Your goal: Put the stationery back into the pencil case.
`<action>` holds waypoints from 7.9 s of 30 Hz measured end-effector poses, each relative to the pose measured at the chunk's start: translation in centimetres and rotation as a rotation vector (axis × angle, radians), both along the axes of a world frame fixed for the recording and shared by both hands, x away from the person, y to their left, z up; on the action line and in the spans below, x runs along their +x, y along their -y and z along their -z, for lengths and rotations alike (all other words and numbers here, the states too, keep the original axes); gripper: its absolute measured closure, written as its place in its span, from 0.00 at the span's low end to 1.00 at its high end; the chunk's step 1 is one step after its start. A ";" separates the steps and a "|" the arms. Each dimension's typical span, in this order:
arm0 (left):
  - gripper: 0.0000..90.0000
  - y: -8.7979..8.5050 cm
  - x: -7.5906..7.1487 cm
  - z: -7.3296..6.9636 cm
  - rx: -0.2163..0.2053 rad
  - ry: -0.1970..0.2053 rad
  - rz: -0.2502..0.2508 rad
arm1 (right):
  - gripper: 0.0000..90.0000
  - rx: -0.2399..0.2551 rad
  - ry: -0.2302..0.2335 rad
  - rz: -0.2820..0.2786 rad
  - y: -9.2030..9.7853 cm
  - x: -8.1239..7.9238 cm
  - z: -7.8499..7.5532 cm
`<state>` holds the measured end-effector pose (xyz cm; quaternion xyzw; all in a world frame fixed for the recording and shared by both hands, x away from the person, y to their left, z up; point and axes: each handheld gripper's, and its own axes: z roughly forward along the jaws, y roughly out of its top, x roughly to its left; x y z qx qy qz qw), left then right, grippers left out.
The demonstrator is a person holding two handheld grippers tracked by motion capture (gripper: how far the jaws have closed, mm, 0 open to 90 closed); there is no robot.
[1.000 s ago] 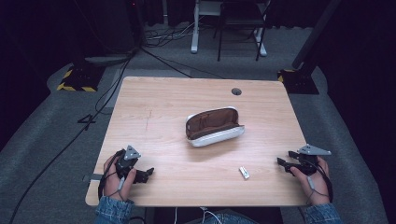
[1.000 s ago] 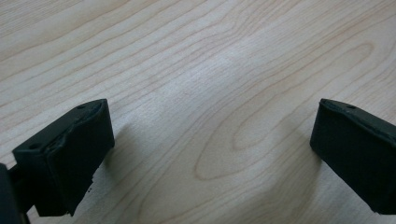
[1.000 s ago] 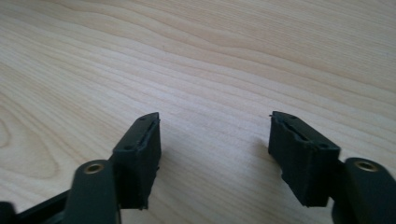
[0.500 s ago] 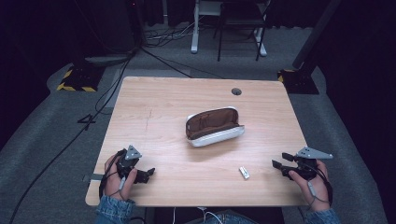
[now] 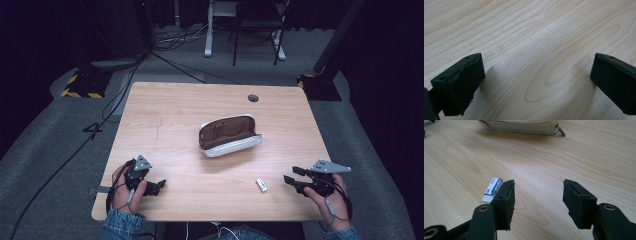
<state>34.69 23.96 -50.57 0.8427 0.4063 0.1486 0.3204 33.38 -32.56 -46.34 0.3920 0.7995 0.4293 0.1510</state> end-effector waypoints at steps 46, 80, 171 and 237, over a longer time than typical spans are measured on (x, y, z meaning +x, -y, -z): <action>0.00 0.0 0.0 0.0 0.000 -0.001 0.001 | 0.76 -0.142 -0.072 -0.171 -7.9 0.4 3.1; 0.00 0.0 0.1 0.0 0.000 -0.001 0.003 | 0.82 -0.106 -0.056 -0.155 -7.2 0.5 0.2; 0.00 0.0 0.0 0.0 0.001 -0.001 0.002 | 0.82 -0.128 0.005 -0.177 -18.3 14.9 -4.5; 0.00 0.0 0.0 0.0 -0.001 -0.003 -0.003 | 0.59 -0.028 0.083 -0.175 -10.3 7.5 -8.2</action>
